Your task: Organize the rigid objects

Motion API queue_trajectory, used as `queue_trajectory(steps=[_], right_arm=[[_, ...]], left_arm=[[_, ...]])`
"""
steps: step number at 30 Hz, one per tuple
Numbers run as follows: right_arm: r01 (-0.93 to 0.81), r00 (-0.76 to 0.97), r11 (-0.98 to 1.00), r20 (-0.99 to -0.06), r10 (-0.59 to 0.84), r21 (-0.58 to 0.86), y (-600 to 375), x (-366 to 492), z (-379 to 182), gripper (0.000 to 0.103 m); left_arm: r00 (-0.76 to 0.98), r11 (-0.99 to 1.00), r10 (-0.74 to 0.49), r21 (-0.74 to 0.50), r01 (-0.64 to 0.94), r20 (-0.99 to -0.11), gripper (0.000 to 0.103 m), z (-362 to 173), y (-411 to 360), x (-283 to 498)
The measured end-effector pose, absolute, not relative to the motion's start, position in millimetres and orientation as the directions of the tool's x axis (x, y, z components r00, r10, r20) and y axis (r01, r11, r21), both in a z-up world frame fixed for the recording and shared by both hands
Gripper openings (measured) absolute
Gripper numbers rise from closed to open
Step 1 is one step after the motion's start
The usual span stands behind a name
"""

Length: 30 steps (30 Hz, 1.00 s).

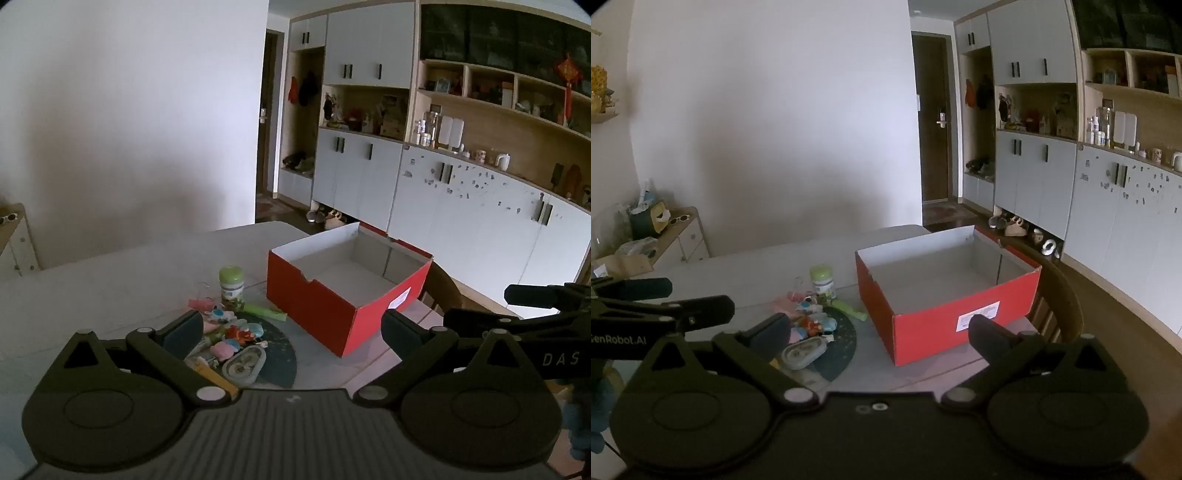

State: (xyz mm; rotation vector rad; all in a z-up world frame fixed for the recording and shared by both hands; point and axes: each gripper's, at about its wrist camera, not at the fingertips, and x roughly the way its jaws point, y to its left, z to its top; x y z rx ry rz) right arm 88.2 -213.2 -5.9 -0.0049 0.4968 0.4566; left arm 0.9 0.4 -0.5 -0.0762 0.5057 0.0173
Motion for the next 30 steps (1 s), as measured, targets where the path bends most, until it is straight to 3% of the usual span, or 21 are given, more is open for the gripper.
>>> queue_trajectory(steps=[30], right_arm=[[-0.433,0.766,0.895,-0.478,0.43,0.111,-214,88,-6,0.103]], left_arm=[[0.883,0.996,0.053,-0.033,-0.078,-0.465,0.103,-1,-7,-5]])
